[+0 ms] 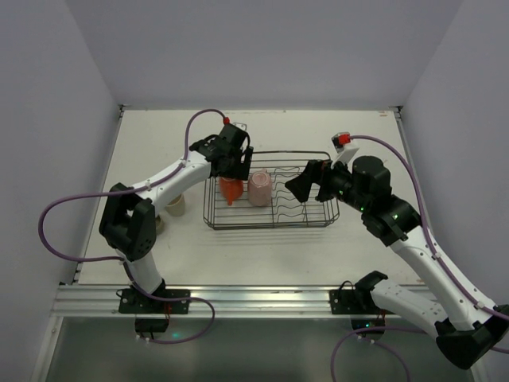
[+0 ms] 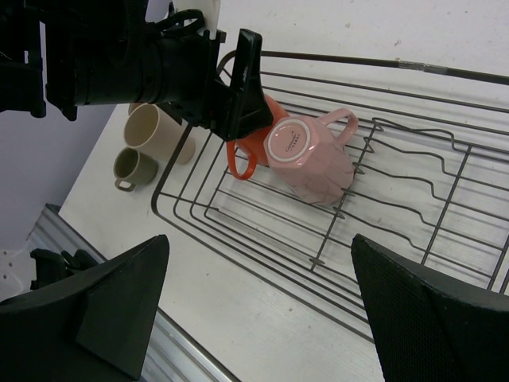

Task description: Unload the cups from the dish rack

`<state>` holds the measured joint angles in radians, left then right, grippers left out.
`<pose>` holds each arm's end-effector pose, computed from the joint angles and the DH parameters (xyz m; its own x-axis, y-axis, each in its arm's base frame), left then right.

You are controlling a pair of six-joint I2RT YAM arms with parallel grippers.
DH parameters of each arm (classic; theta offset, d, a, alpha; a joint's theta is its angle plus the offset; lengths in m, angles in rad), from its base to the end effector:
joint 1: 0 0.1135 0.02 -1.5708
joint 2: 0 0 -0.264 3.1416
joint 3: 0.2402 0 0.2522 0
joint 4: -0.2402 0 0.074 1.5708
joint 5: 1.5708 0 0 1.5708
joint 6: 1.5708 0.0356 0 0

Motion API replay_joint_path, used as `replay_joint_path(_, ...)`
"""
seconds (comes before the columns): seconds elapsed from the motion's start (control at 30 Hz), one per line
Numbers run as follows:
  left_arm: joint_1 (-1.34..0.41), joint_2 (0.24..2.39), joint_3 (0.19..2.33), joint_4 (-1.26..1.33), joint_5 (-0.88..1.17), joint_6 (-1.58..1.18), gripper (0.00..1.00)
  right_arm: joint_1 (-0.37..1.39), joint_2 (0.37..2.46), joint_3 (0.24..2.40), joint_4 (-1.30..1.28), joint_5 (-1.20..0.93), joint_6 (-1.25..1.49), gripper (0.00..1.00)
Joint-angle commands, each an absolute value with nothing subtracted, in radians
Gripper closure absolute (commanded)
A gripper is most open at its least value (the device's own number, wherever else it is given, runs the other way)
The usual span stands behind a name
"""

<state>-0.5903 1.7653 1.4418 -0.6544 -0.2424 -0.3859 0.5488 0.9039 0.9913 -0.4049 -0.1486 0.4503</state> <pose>0.3230 -0.2061 0.2615 -0.7998 0.0960 -0.5926 0.1381 0.9901 -0.0259 0.1672 0.1084 0.3680 -0.5166 0.1887 -0.8352 -0.4566 0.7645 0.4551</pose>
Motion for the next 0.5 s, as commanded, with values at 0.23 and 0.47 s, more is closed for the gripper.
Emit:
replay_joint_path(0.23,-0.594,1.764,1.454,-0.657,-0.281,-0.411,0.17,0.545,0.896,0.982,-0.393,-0.143,0.433,0.01)
replay_joint_path(0.47,-0.594,1.761,1.443,-0.657,-0.284,-0.413,0.17,0.545,0.902,0.977,-0.391,-0.144,0.434,0.01)
